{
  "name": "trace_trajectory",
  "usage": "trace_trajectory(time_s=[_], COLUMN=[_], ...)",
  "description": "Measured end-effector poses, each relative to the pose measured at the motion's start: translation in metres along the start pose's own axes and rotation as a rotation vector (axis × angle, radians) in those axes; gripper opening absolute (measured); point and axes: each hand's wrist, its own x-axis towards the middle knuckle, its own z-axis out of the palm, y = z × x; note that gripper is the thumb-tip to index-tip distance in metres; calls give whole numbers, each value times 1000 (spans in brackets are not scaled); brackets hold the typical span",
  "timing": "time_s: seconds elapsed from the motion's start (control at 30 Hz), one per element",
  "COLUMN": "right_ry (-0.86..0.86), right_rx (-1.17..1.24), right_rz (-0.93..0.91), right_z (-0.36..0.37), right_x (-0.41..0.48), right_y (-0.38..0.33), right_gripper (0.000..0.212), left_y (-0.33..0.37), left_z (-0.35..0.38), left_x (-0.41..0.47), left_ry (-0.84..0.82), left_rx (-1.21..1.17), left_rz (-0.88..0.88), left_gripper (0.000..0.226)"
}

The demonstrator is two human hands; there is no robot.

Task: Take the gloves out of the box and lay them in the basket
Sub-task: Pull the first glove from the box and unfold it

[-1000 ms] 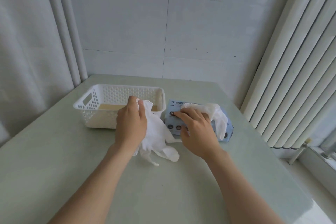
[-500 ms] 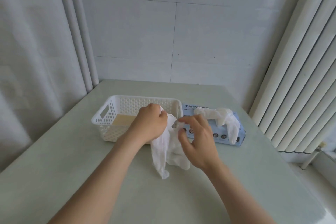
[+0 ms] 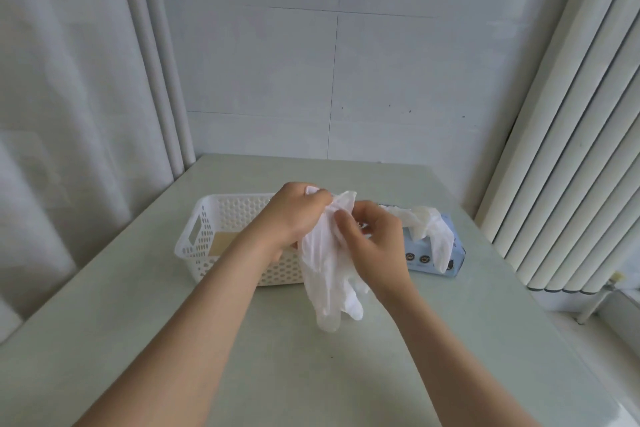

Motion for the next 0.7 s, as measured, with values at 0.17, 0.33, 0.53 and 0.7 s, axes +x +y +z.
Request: trace_trajectory(time_s=[0.17,0.33,0.53,0.7], right_ry=[-56,-188,-263,-285], right_rx=[88,55,-31,-128], right_rz=[-27,-57,147,287], right_z=[1,-1,-7,-21], right_x=[13,24,31,38], right_y=[-17,-23,-34,-33], right_gripper=[6,10,25,22], left_y=[8,10,7,5], left_z=[-12,-25,-27,-38], left_x=[4,11,23,22], left_ry=[156,108,242,352], left_rx=[-20,90,112,169], left_rz=[89,211,344,351], left_gripper=[56,34,17,29])
